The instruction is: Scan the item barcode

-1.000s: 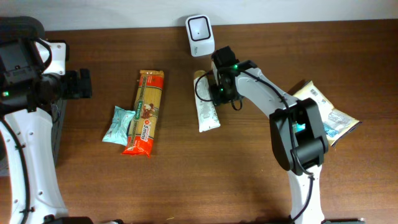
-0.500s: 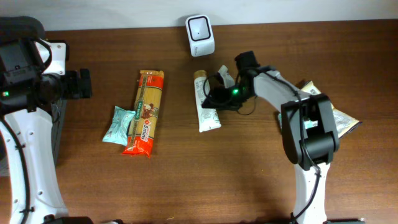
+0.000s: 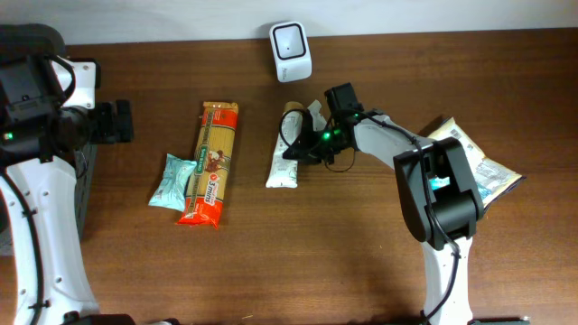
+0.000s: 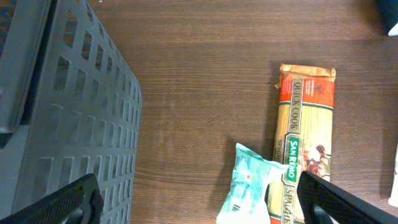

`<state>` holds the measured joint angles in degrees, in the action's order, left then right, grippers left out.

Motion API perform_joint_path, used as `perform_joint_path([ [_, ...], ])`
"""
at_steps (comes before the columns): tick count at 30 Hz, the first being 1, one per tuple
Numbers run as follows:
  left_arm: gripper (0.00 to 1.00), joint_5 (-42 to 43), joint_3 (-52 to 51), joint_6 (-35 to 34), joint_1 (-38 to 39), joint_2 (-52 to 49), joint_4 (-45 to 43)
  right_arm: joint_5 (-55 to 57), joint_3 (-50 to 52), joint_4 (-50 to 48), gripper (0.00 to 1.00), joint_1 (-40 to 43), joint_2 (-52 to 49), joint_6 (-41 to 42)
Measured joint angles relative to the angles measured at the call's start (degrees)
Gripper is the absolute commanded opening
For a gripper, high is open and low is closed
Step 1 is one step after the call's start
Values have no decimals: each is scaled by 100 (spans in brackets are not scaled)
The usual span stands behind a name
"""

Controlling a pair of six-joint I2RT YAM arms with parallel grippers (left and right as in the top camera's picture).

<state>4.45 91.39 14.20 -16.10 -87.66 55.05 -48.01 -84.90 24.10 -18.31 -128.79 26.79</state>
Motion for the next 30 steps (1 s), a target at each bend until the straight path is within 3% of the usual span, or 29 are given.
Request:
perform_joint_path([
  [2, 99, 0, 0, 0, 0, 0, 0, -210, 7, 105, 4, 68, -4, -262],
  [5, 99, 0, 0, 0, 0, 0, 4, -599, 118, 890, 4, 208, 181, -1399],
  [6, 99, 0, 0, 0, 0, 0, 0, -857, 199, 1274, 4, 221, 649, -2076],
  [8, 99, 0, 0, 0, 0, 0, -4, -1274, 201, 1552, 4, 254, 1567, -2621],
  [11, 99, 0, 0, 0, 0, 0, 0, -2378, 195, 1532, 4, 409, 2616, -3005],
  [14, 99, 0, 0, 0, 0, 0, 0, -3370, 195, 1510, 4, 557, 2651, -3104],
  [18, 99, 0, 0, 0, 0, 0, 2, -3263, 192, 1703, 4, 573, 2653, -3132],
  [23, 99, 0, 0, 0, 0, 0, -2, 638, -94, 3244, 4, -59, 2627, -2769],
  [24, 99, 2, 0, 0, 0, 0, 9, 1399, -525, 3692, 4, -214, 2573, -2704],
  [27, 99, 2, 0, 0, 0, 0, 7, 3692, -3185, 4653, 4, -557, 1930, -2706],
  [29, 99, 0, 0, 0, 0, 0, 7, 4813, -4566, 4365, 4, -619, 1191, -2946],
  [30, 99, 0, 0, 0, 0, 0, -4, 5263, -4750, 4109, 4, -634, 918, -3058],
])
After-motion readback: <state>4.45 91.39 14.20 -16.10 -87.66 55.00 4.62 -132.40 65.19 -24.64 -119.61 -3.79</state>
